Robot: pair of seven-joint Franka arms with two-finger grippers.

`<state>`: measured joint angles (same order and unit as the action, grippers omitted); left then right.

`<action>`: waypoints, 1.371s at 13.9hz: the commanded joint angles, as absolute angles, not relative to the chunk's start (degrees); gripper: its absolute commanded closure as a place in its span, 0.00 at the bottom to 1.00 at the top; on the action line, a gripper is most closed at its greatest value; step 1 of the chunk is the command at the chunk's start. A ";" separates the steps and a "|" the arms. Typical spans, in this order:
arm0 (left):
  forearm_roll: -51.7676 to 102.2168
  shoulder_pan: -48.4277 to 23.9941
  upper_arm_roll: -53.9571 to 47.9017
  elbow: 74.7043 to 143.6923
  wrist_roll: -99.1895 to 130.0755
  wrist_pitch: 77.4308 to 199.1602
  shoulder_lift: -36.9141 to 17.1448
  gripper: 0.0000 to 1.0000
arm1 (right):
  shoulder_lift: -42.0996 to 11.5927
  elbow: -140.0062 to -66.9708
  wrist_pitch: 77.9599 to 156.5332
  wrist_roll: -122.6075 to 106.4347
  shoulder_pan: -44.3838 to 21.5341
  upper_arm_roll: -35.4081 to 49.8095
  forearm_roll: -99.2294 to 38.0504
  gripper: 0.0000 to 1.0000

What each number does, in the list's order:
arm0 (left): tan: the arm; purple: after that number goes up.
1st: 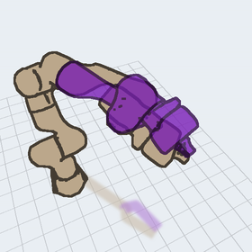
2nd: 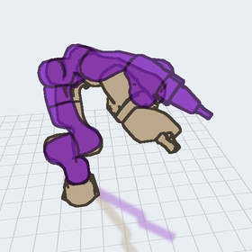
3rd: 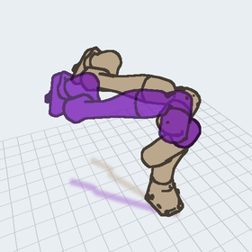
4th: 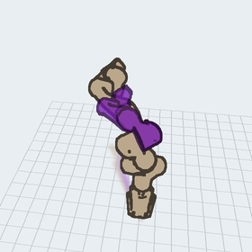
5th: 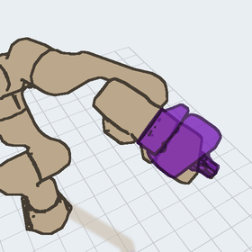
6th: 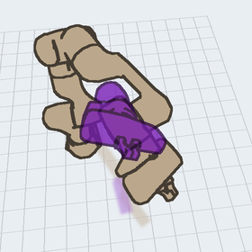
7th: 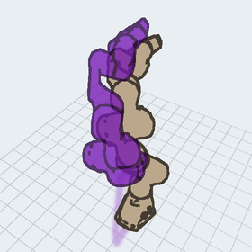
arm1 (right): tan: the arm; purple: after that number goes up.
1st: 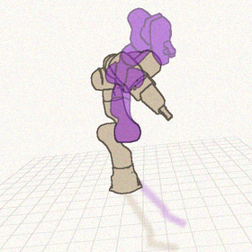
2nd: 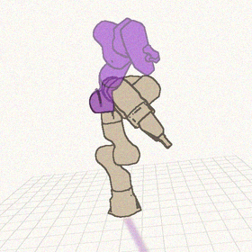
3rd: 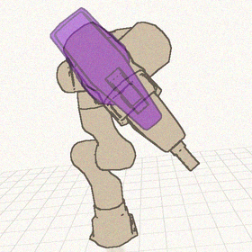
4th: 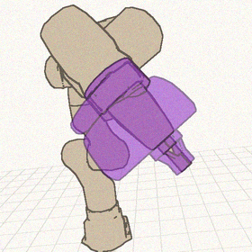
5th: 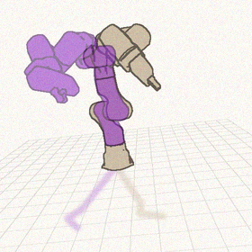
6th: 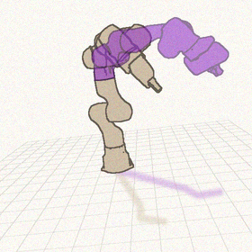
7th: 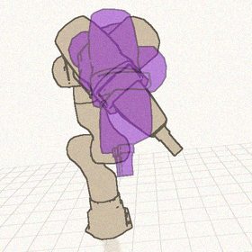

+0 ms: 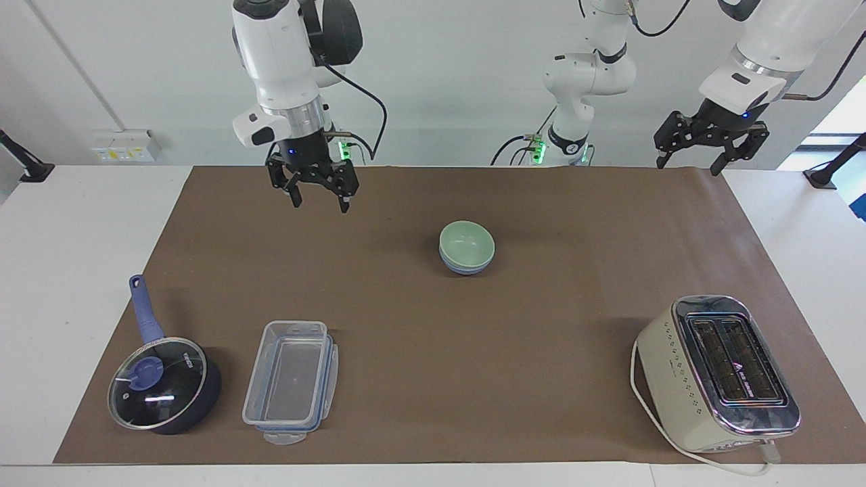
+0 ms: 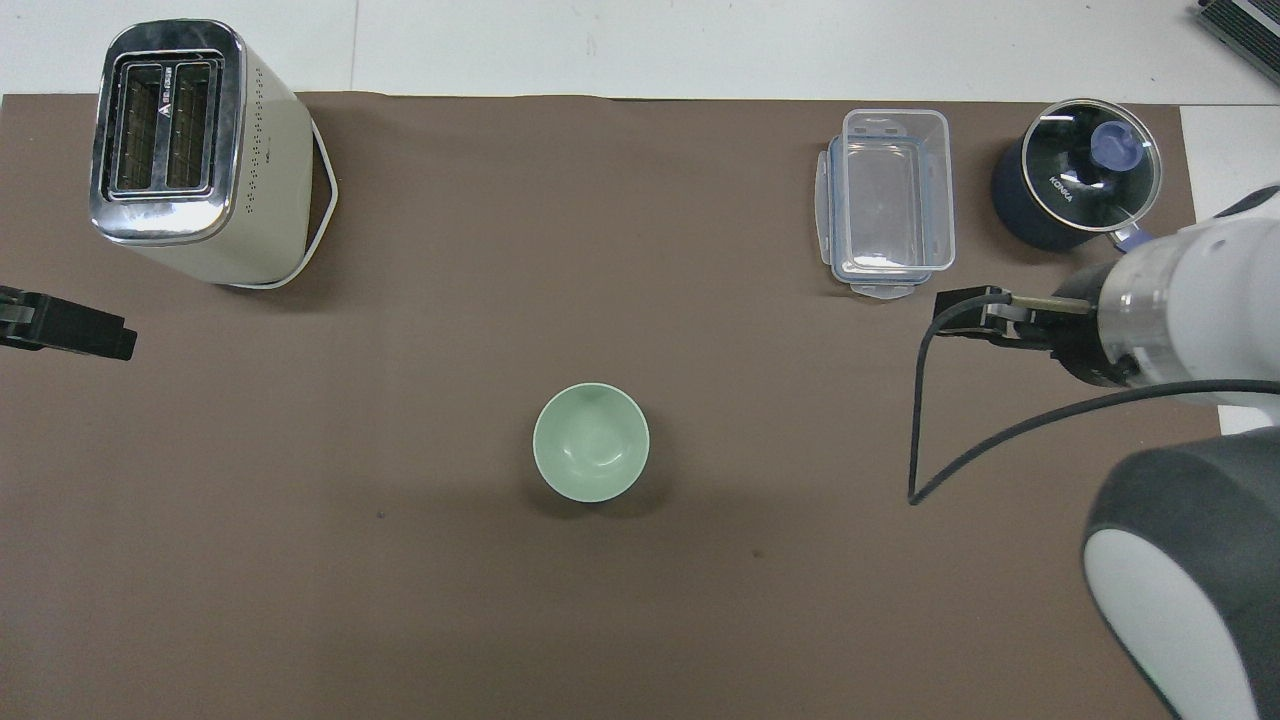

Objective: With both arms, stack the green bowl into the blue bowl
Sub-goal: 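Open the right gripper and withdraw it from the stacked bowls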

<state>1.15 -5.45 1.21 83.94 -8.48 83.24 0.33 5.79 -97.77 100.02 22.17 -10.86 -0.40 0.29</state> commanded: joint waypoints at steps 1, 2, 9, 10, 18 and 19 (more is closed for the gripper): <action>0.35 -4.75 0.62 82.97 -7.91 81.91 0.26 0.00 | 5.19 -92.30 93.98 18.03 -6.69 -0.26 0.53 0.00; 0.35 -4.75 0.62 82.97 -7.91 81.91 0.26 0.00 | 5.27 -90.63 91.69 16.80 -5.81 -0.70 0.61 0.00; 0.35 -4.75 0.62 82.97 -7.91 81.83 0.26 0.00 | 8.43 -89.73 86.05 7.93 -4.39 -6.77 1.14 0.00; 0.35 -4.75 0.62 82.97 -7.91 81.91 0.26 0.00 | 8.35 -90.17 85.52 7.04 -4.31 -6.77 1.14 0.00; 0.35 -4.75 0.62 82.97 -7.91 81.91 0.26 0.00 | 5.98 -89.75 83.59 3.08 -3.87 -6.77 0.09 0.00; 0.35 -4.75 0.62 82.97 -7.91 81.91 0.26 0.00 | 5.45 -89.39 83.50 3.16 -3.95 -6.77 0.17 0.00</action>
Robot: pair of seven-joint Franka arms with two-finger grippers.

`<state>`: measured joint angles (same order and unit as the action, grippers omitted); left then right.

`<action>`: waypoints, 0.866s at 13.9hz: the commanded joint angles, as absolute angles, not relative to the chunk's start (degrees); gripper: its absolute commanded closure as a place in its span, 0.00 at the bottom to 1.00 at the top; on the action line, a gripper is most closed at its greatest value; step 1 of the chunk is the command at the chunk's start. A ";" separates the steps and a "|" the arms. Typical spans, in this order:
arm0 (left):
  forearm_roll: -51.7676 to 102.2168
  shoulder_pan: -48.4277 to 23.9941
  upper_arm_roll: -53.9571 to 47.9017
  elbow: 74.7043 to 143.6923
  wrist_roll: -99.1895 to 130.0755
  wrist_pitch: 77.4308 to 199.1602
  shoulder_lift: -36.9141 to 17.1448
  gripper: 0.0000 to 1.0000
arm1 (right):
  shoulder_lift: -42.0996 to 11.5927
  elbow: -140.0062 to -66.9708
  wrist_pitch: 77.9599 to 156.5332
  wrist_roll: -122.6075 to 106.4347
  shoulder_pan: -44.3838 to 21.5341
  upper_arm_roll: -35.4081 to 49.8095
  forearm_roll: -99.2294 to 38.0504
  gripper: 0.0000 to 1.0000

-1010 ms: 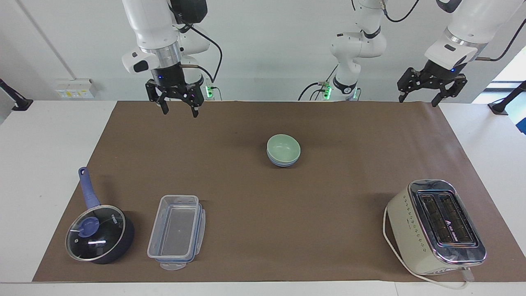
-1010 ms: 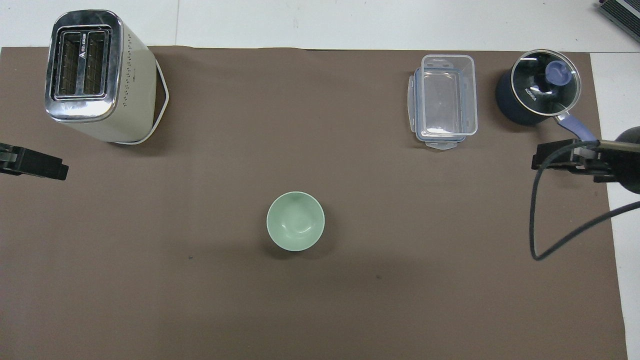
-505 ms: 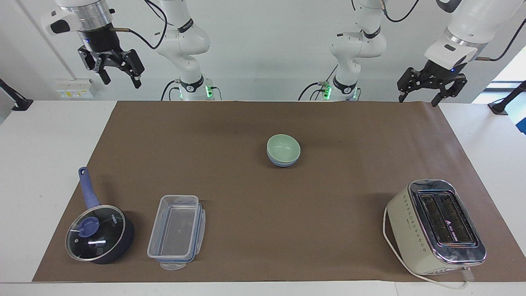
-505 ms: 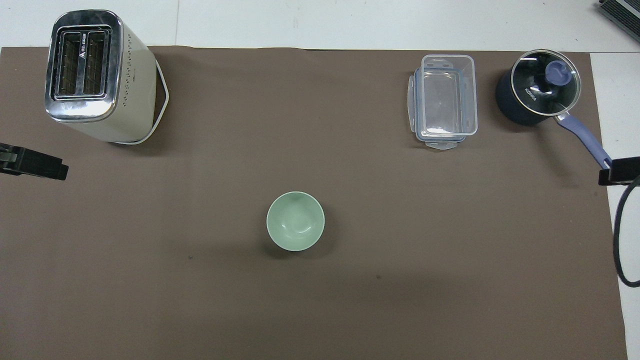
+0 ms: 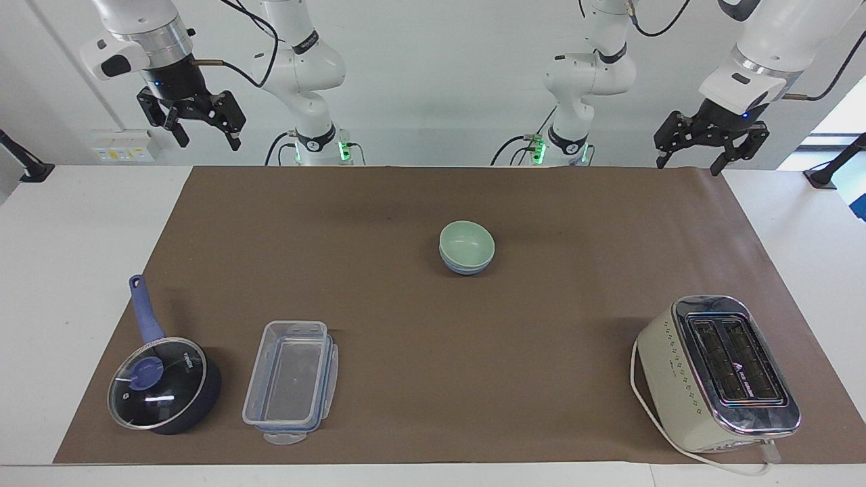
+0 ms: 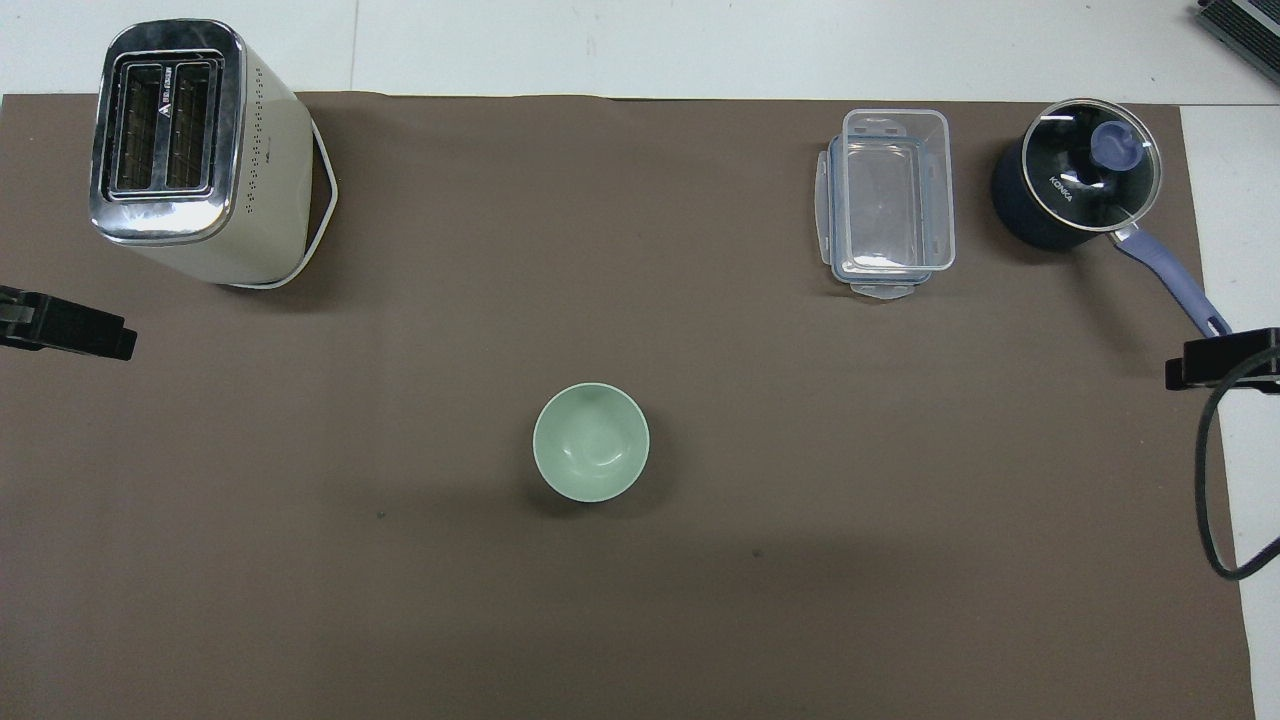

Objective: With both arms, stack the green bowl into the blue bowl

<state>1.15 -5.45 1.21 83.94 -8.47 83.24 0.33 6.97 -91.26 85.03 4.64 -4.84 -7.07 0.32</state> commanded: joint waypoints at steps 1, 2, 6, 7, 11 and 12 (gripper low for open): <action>0.35 -4.75 0.62 82.97 -7.91 81.91 0.26 0.00 | 5.28 -89.47 84.28 3.25 -3.96 -6.77 0.35 0.00; 0.35 -4.75 0.62 82.97 -7.91 81.91 0.26 0.00 | 5.53 -89.99 86.29 3.16 -3.96 -6.77 0.87 0.00; 0.35 -4.75 0.62 82.97 -7.91 81.91 0.26 0.00 | 6.15 -91.41 86.75 1.33 -3.69 -6.68 2.45 0.00; 0.35 -4.75 0.62 82.97 -7.91 81.91 0.26 0.00 | 6.15 -91.41 86.40 1.23 -3.78 -6.68 2.37 0.00; 0.44 -4.84 0.62 82.97 -7.91 82.01 0.18 0.00 | 6.15 -90.97 83.14 0.97 -3.69 -6.59 1.41 0.00; 0.35 -4.66 0.62 82.97 -7.91 81.91 0.26 0.00 | 6.15 -90.97 83.23 0.97 -3.69 -6.59 1.41 0.00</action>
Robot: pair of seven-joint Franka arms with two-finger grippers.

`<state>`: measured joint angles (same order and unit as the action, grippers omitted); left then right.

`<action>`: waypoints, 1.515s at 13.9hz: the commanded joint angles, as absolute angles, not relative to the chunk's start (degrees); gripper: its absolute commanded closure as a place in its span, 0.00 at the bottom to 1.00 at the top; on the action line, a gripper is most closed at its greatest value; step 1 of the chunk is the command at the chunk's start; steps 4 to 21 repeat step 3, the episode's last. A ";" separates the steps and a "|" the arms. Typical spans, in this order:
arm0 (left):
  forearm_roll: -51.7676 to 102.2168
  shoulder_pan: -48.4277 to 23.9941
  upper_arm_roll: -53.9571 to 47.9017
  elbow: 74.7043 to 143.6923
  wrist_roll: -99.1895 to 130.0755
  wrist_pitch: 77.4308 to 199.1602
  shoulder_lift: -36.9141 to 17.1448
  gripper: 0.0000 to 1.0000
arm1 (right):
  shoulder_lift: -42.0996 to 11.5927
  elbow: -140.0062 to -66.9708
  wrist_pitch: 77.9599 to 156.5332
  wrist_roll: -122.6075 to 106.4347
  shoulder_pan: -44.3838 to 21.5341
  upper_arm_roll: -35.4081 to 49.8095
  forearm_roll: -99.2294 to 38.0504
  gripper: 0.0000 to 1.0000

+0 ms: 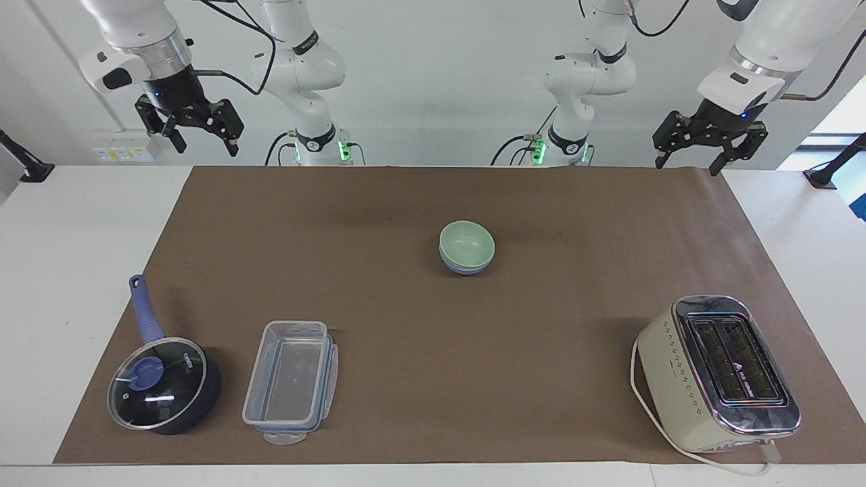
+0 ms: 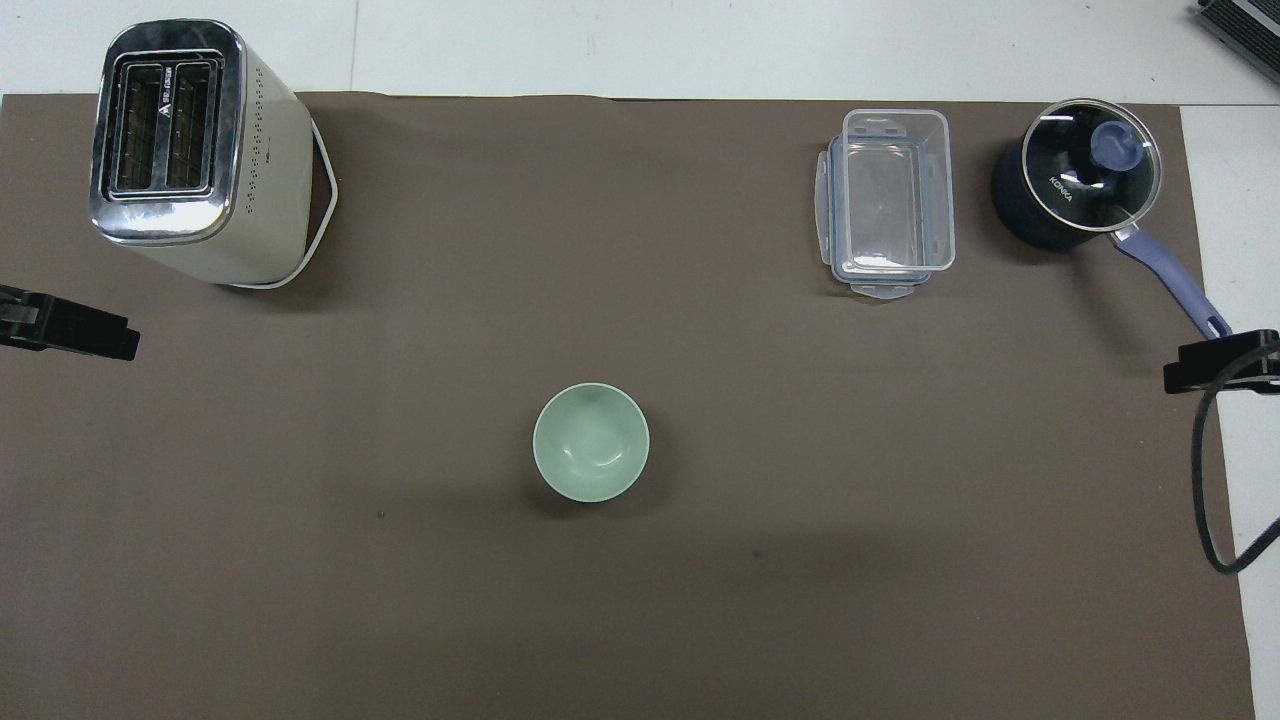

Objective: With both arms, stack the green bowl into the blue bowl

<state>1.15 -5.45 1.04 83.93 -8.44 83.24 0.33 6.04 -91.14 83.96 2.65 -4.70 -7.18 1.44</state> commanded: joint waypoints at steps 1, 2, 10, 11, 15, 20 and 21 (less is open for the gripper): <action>0.44 -3.96 0.70 82.97 -7.56 81.91 0.26 0.00 | 6.15 -90.97 83.58 0.97 -3.69 -6.50 1.32 0.00; 0.44 -3.96 0.62 83.23 -7.56 81.57 0.35 0.00 | 6.15 -90.97 83.76 1.05 -3.78 -6.50 1.32 0.00; 0.44 -4.04 0.62 83.58 -7.56 81.65 0.44 0.00 | 6.24 -90.97 83.76 1.32 -3.78 -6.42 1.32 0.00; 0.44 -4.04 0.62 83.58 -7.56 81.65 0.44 0.00 | 6.24 -90.97 83.76 1.32 -3.78 -6.42 1.32 0.00; 0.44 -4.04 0.62 83.58 -7.56 81.65 0.44 0.00 | 6.24 -90.97 83.76 1.32 -3.78 -6.42 1.32 0.00; 0.44 -4.04 0.62 83.58 -7.56 81.65 0.44 0.00 | 6.24 -90.97 83.76 1.32 -3.78 -6.42 1.32 0.00; 0.44 -4.04 0.62 83.58 -7.56 81.65 0.44 0.00 | 6.24 -90.97 83.76 1.32 -3.78 -6.42 1.32 0.00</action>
